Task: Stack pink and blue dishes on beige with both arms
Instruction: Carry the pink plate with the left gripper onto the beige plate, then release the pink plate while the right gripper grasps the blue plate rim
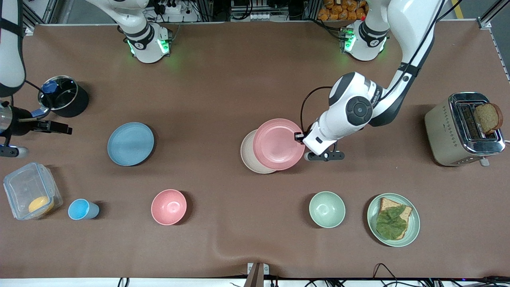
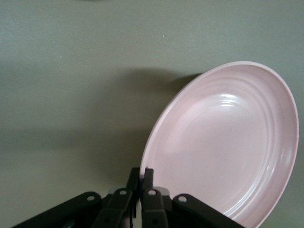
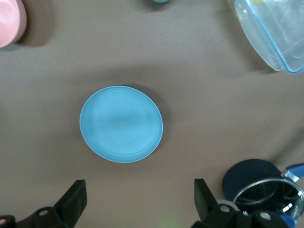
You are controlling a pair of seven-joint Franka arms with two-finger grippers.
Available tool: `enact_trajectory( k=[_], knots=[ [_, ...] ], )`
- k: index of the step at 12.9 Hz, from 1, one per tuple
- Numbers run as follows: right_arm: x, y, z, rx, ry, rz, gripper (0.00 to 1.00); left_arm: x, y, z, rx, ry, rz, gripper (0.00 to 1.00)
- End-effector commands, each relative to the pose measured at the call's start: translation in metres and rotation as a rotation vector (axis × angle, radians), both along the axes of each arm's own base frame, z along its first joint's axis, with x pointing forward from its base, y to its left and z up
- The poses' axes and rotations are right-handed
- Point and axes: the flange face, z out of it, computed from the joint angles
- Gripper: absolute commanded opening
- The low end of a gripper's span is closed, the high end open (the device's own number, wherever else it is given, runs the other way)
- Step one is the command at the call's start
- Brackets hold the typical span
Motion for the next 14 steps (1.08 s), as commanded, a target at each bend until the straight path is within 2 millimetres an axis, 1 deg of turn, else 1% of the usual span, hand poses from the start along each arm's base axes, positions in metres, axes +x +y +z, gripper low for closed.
enact_trajectory(
  k=[1,2,3,5,6,7,8,11,12,14],
  knots=[
    [-0.013,-0.014,-0.027,0.052,-0.011,0.022,1.00,0.007,-0.006,-0.024,-0.033,0.002,0.015,0.00],
    [-0.015,-0.017,-0.036,0.058,-0.018,0.030,1.00,0.004,-0.012,-0.036,-0.042,0.001,0.013,0.00],
    [-0.017,-0.017,-0.044,0.059,-0.021,0.036,1.00,-0.002,-0.020,-0.040,-0.048,-0.011,0.008,0.00],
    [-0.019,-0.017,-0.057,0.061,-0.013,0.036,1.00,-0.002,-0.023,-0.049,-0.050,-0.001,0.027,0.00],
    [-0.021,-0.016,-0.066,0.062,-0.015,0.045,1.00,-0.007,-0.029,-0.052,-0.048,0.005,0.016,0.00],
    [-0.025,-0.015,-0.082,0.064,-0.026,0.064,1.00,-0.010,-0.031,-0.055,-0.045,0.010,0.012,0.00],
    [-0.030,-0.016,-0.097,0.068,-0.034,0.095,1.00,-0.012,-0.032,-0.062,-0.044,0.020,0.011,0.00],
    [-0.047,-0.030,-0.146,0.139,-0.063,0.126,1.00,-0.019,-0.031,-0.077,-0.056,-0.006,0.025,0.00],
    [-0.047,-0.037,-0.162,0.152,-0.069,0.136,1.00,-0.022,-0.031,-0.083,-0.058,-0.004,0.026,0.00],
    [-0.046,-0.047,-0.197,0.199,-0.084,0.152,1.00,-0.022,-0.031,-0.086,-0.061,-0.009,0.028,0.00]
  ],
)
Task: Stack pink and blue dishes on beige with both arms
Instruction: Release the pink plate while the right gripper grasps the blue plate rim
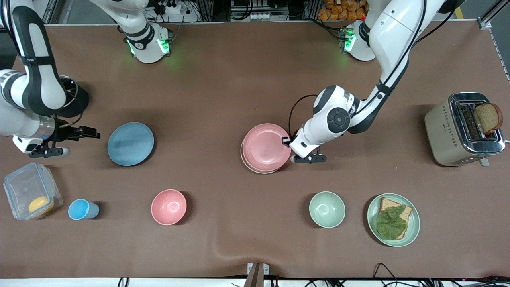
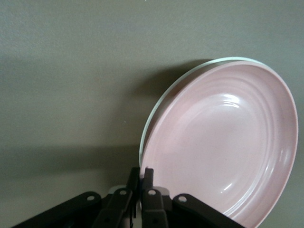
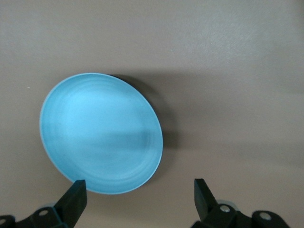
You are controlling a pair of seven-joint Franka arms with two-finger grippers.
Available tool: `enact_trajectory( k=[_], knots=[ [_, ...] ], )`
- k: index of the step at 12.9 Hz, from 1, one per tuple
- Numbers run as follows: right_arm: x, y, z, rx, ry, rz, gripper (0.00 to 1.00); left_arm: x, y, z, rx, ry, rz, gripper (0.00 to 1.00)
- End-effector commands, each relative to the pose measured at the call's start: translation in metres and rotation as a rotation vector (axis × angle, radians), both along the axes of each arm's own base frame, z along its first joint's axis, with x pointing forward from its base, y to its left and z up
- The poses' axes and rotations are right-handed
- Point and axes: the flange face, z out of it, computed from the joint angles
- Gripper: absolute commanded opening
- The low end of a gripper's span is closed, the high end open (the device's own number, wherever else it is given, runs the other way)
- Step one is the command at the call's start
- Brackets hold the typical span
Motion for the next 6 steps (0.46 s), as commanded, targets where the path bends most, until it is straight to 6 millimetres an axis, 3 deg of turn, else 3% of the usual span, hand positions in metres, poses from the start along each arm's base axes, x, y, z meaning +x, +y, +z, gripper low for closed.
enact_trajectory(
  k=[1,3,6],
  knots=[
    [0.001,-0.014,-0.048,0.069,-0.024,0.022,1.00,-0.003,-0.004,-0.004,-0.016,-0.012,0.021,0.00],
    [0.002,-0.015,-0.081,0.082,-0.027,0.015,1.00,-0.004,-0.007,-0.005,-0.020,-0.016,0.022,0.00],
    [0.002,-0.007,-0.099,0.095,-0.010,0.018,1.00,-0.006,-0.011,-0.009,-0.025,-0.017,0.035,0.00]
  ],
)
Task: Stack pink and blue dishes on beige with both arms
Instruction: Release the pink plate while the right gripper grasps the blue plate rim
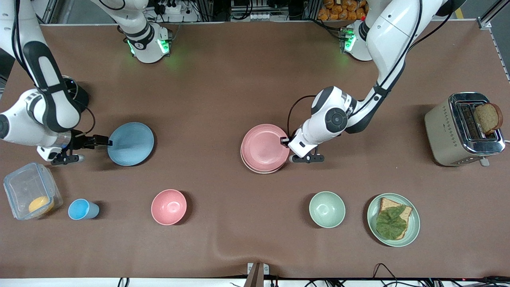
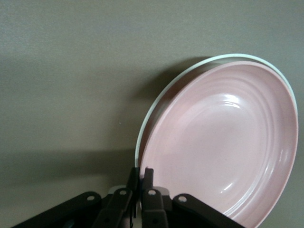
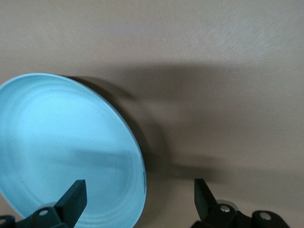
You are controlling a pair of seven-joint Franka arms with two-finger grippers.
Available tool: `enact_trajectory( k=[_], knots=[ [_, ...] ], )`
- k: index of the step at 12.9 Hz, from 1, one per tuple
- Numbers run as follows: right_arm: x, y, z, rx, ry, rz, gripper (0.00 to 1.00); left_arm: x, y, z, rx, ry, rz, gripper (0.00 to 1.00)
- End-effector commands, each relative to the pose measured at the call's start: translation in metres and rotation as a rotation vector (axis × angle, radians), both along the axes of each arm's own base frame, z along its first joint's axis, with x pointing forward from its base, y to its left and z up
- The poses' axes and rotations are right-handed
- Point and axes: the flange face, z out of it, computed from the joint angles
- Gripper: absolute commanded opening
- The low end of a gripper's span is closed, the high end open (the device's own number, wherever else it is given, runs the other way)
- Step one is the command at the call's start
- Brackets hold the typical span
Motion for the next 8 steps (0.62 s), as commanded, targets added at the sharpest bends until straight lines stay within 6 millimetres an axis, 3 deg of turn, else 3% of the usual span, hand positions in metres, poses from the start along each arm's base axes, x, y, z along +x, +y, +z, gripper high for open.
enact_trajectory(
  k=[1,4,5,7,8],
  knots=[
    [0.005,0.005,-0.009,0.026,-0.015,0.002,1.00,-0.002,-0.005,-0.001,-0.015,-0.006,0.033,0.00],
    [0.004,0.009,-0.019,0.031,-0.004,0.008,1.00,-0.001,-0.005,-0.005,-0.019,-0.007,0.037,0.00],
    [0.006,0.016,-0.021,0.038,-0.001,0.019,0.83,-0.002,-0.006,-0.005,-0.019,-0.006,0.037,0.05],
    [0.006,0.018,-0.023,0.041,0.001,0.021,0.47,0.000,-0.006,0.000,-0.021,0.000,0.079,1.00],
    [0.007,0.020,-0.024,0.042,0.003,0.024,0.31,0.001,-0.009,0.008,-0.022,-0.008,0.097,1.00]
  ],
)
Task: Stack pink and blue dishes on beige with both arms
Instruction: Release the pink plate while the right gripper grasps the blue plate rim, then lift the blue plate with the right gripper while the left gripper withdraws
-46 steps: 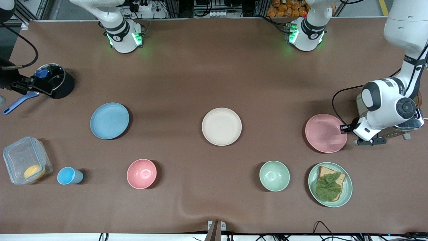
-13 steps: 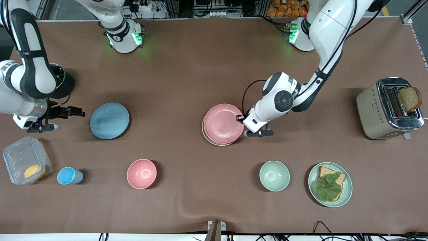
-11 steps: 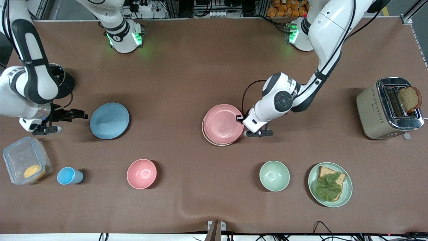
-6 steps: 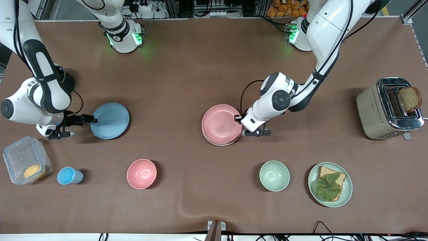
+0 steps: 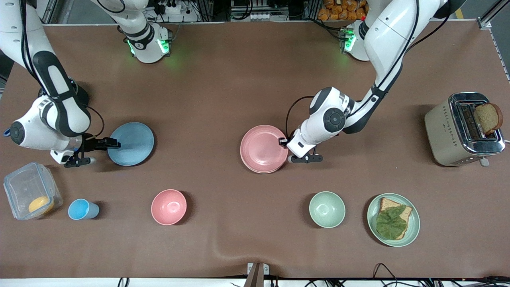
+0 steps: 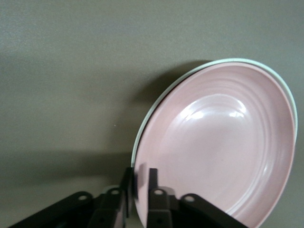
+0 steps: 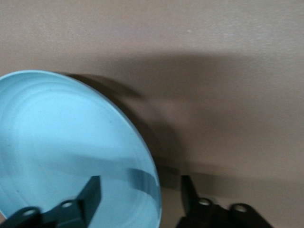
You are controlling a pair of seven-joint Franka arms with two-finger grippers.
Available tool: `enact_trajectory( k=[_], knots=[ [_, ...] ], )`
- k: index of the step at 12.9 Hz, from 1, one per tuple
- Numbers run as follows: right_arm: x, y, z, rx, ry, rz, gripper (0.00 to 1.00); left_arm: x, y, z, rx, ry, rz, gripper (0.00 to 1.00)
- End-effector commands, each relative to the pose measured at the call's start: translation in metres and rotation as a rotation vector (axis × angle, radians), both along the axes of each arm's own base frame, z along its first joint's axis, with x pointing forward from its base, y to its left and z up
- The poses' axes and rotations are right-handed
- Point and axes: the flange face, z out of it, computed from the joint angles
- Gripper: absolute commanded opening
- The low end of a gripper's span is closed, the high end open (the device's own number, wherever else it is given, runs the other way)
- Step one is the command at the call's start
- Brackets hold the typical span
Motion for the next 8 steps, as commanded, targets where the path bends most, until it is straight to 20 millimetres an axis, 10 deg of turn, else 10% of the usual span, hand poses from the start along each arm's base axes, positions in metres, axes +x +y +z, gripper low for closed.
enact_trajectory(
  k=[1,5,8],
  knots=[
    [0.006,0.006,-0.003,0.023,-0.014,0.007,0.16,0.003,-0.009,0.030,-0.016,-0.032,0.054,1.00],
    [0.016,0.016,0.006,0.028,-0.007,0.021,0.00,0.010,0.012,0.160,0.026,-0.141,0.039,1.00],
    [0.034,0.020,0.035,0.067,0.061,0.005,0.00,0.036,0.077,0.258,0.152,-0.209,0.058,1.00]
  ],
)
